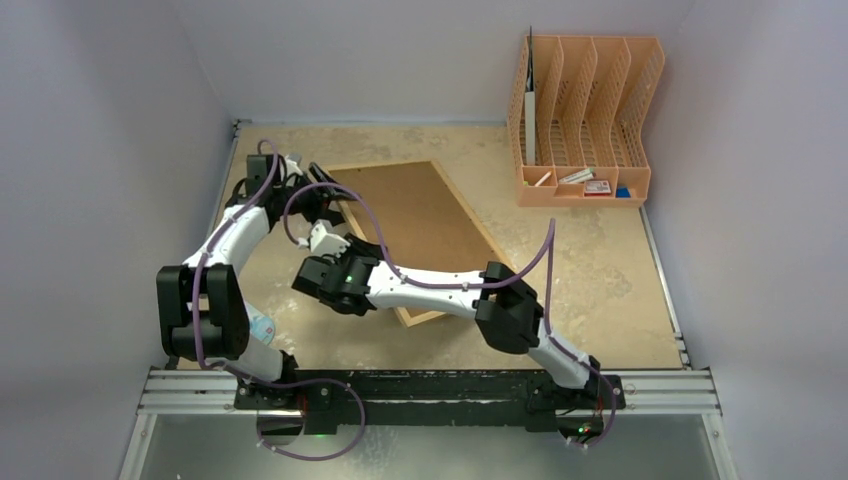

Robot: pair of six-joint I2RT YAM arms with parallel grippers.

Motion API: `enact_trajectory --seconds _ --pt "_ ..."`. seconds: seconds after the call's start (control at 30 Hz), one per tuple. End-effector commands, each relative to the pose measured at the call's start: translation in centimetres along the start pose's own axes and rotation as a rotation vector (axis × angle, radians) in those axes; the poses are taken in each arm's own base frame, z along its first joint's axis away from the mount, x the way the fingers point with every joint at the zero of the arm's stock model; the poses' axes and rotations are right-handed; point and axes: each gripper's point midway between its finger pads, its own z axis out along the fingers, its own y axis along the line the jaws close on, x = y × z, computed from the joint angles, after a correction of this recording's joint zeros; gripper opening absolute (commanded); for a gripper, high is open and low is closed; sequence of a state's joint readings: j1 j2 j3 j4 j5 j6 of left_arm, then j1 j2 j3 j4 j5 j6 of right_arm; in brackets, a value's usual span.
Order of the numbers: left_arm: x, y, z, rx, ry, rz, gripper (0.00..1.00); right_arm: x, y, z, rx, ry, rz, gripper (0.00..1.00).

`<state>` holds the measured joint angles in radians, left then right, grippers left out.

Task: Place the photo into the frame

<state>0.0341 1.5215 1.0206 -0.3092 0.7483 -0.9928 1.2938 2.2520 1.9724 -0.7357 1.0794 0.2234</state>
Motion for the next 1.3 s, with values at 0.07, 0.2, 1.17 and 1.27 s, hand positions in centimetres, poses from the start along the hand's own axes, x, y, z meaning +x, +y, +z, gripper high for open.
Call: enact_trajectory --seconds 0.07,0.2,1.17,1.27 --pt "-3.8 -8.9 -3.4 0.174 -0.133 0.250 0.66 -6.1 -7.1 -3.5 0.042 -0.128 0.205 0.04" --pt "-4.9 -10.6 -4.4 0.197 -0.166 0.301 0.69 -7.6 -9.5 -4.1 0.053 -0.156 0.240 0.11" --pt "-8.0 -18.4 -7.8 0.397 -0.282 0.452 0.71 -13.8 -23.8 -2.1 -0.487 -0.324 0.827 0.06" --pt "-8.3 -17.2 -7.1 0.360 -0.277 0.449 0.71 -13.7 -23.5 -2.1 -0.602 -0.339 0.870 0.06"
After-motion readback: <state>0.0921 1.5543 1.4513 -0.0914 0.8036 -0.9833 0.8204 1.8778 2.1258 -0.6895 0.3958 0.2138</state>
